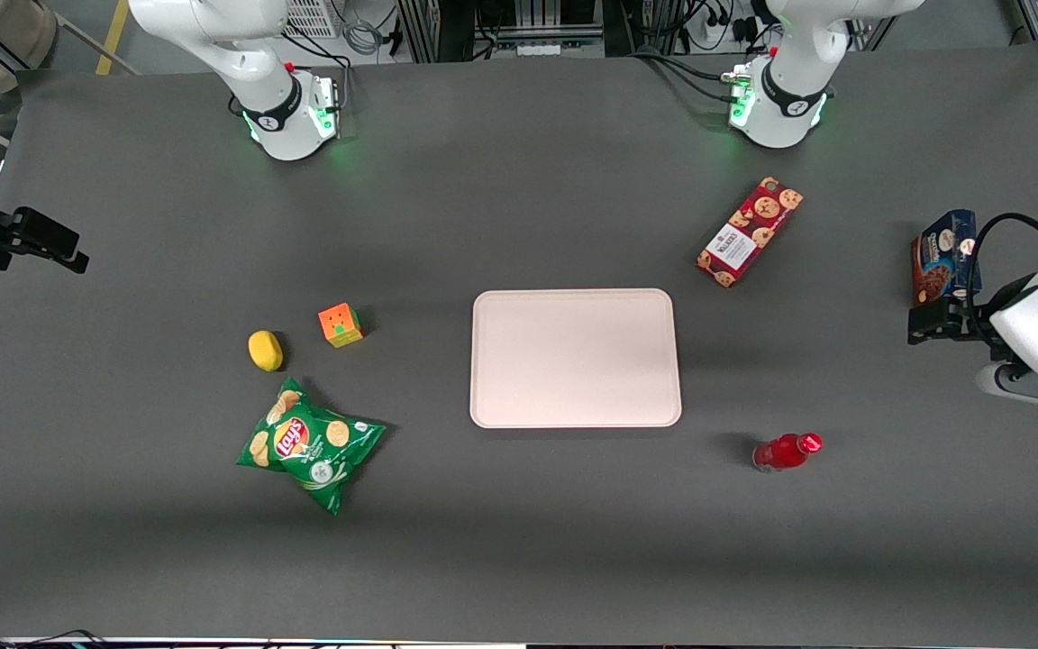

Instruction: Place cookie box on tray

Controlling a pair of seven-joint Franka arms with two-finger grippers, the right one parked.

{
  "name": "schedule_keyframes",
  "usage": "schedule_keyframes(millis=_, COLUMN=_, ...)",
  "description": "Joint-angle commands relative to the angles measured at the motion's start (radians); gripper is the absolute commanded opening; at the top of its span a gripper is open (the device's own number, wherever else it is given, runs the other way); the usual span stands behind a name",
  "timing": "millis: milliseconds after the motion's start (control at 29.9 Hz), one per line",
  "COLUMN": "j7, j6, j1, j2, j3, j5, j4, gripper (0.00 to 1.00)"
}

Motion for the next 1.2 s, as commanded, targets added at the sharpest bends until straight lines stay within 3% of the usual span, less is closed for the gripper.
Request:
schedule_keyframes(millis=0, j7=0.108, j6=-0.044, j1=0.014, j2=-0.072, j3=0.041, j5=0.014, j4=-0.031, gripper=1.00)
schedule_keyframes(millis=267, j7=0.332, j6=-0.061, j1=0.014, j2=-0.111, j3=0.190, j5=0.014, j4=-0.072, gripper=1.00)
schedule_keyframes(millis=434, j7=0.377, j6=-0.038, j1=0.014, j2=-0.166, j3=0.236, j5=0.016, j4=-0.154, gripper=1.00)
schedule_keyframes(millis=802, j7=0.421, j6=0.246, j1=0.014, j2=-0.390, j3=0.308, j5=0.017, j4=-0.615, gripper=1.00)
schedule_keyframes(millis=1169, j7=0.435, j6=0.495, j1=0.015, j2=-0.493, j3=0.316, j5=0.022, j4=-0.905, gripper=1.00)
